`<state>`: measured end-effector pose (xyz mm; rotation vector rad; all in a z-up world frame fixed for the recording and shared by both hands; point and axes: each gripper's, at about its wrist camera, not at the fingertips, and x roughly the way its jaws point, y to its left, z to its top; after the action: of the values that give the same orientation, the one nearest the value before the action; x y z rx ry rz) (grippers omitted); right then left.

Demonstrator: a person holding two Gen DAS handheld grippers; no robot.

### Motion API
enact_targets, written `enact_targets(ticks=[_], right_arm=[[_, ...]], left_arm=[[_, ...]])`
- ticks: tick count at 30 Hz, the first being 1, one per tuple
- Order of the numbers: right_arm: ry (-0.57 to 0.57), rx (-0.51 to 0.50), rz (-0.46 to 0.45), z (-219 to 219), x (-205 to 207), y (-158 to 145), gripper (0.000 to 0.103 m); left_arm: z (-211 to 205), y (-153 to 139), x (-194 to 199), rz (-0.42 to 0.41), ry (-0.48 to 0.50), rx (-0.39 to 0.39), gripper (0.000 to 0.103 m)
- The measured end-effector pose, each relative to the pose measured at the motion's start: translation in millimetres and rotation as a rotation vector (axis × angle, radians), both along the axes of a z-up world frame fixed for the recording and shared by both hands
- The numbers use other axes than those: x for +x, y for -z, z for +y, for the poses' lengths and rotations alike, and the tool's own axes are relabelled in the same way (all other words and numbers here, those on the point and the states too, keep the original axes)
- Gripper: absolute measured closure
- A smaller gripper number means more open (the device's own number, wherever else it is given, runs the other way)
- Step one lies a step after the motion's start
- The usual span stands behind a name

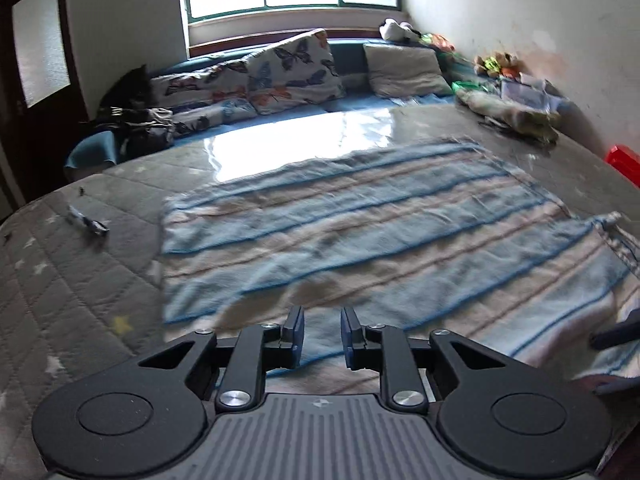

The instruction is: Fold clothes

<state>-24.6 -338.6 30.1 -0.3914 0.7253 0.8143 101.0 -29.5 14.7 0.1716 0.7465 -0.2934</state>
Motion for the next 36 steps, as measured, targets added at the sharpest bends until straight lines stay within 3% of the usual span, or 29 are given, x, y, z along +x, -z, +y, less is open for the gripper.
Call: enact_targets(ticks=[5, 7, 13, 19, 23, 29, 33, 36], right_arm=[[-0.005, -0.037, -0.028, 8.6, -4.5, 12.5, 0.1], [-0.003, -0.034, -0.039, 7.3, -7.9, 11.8, 0.101], [-0.033, -0.012, -0.073, -7.1, -30.3, -8.4, 0.102], [-0.03, -0.047, 0.002, -4.0, -35.8, 16.6, 0.102], [-0.059, -0.017, 0.028, -11.2, -41.0, 6.7, 0.1], [0.062, 0.071, 0.007, -34.1, -33.0, -10.7, 0.099], [0.187, 0.071, 0.033, -48.5, -15.6, 1.8, 0.098], [0.212, 0.058, 0.069, -55.5, -14.4, 13.7, 0.097]], left_arm=[[-3.4, 7.8, -2.8, 0.007, 0.003, 0.01, 0.078], [-2.5, 8.0, -3.7, 0.006, 0.0, 0.011, 0.075], [1.3, 8.9, -5.3, -0.004, -0.002, 0.013, 0.066], [5.1, 8.9, -12.0, -0.017, -0.009, 0.037, 0.06], [7.7, 7.4, -25.1, -0.039, -0.005, 0.092, 0.056], [-0.5, -1.4, -58.4, -0.084, 0.015, 0.081, 0.056], [-17.8, -0.5, -85.0, -0.122, 0.069, 0.092, 0.056], [-24.4, 5.5, -102.7, -0.139, 0.096, 0.118, 0.056]])
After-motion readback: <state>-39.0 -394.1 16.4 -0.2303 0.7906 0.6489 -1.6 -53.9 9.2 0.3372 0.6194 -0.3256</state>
